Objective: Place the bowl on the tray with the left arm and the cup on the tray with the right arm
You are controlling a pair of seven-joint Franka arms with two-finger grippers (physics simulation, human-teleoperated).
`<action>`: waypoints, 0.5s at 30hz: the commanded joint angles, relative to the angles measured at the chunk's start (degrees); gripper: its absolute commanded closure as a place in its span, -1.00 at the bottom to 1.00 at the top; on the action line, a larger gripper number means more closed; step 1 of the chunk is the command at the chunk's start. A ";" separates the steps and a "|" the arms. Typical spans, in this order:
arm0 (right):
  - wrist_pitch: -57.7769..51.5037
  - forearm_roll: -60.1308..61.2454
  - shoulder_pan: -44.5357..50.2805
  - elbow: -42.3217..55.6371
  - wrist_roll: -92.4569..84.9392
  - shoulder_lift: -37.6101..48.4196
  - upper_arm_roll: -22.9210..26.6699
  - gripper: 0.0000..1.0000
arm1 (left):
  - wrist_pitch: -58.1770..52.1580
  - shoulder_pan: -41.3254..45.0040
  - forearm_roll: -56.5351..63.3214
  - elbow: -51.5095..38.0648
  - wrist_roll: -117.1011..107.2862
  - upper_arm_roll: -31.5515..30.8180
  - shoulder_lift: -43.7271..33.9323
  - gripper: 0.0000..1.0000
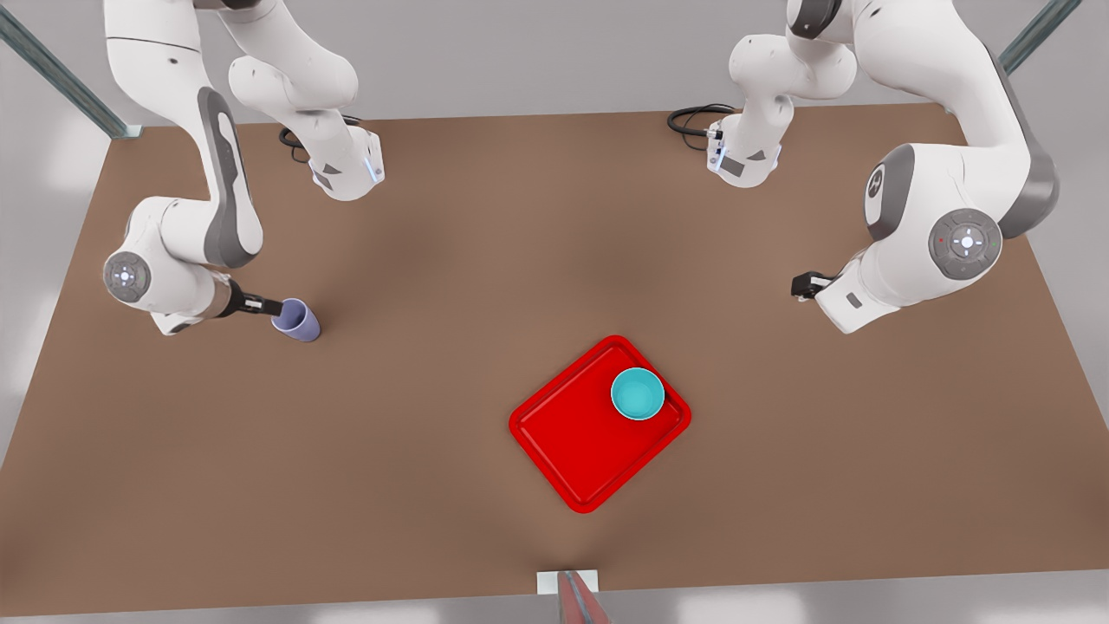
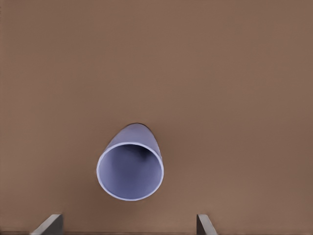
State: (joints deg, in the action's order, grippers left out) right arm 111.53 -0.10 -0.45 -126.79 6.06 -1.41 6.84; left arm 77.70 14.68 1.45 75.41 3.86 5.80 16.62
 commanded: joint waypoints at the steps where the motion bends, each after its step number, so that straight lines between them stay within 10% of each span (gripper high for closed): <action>1: 0.01 0.01 -0.43 -0.21 -0.09 0.00 0.02 -1.00 | 0.00 0.00 -0.04 0.00 -0.08 0.00 0.00 -1.00; 15: 6.25 -0.17 -3.42 -4.34 -3.96 -1.84 0.11 -1.00 | 0.17 0.00 -0.04 0.09 0.00 0.00 0.08 -1.00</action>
State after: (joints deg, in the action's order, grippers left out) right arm 117.77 -0.26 -2.58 -131.26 2.11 -3.26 6.93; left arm 77.95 14.68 1.45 75.50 3.87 5.80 16.78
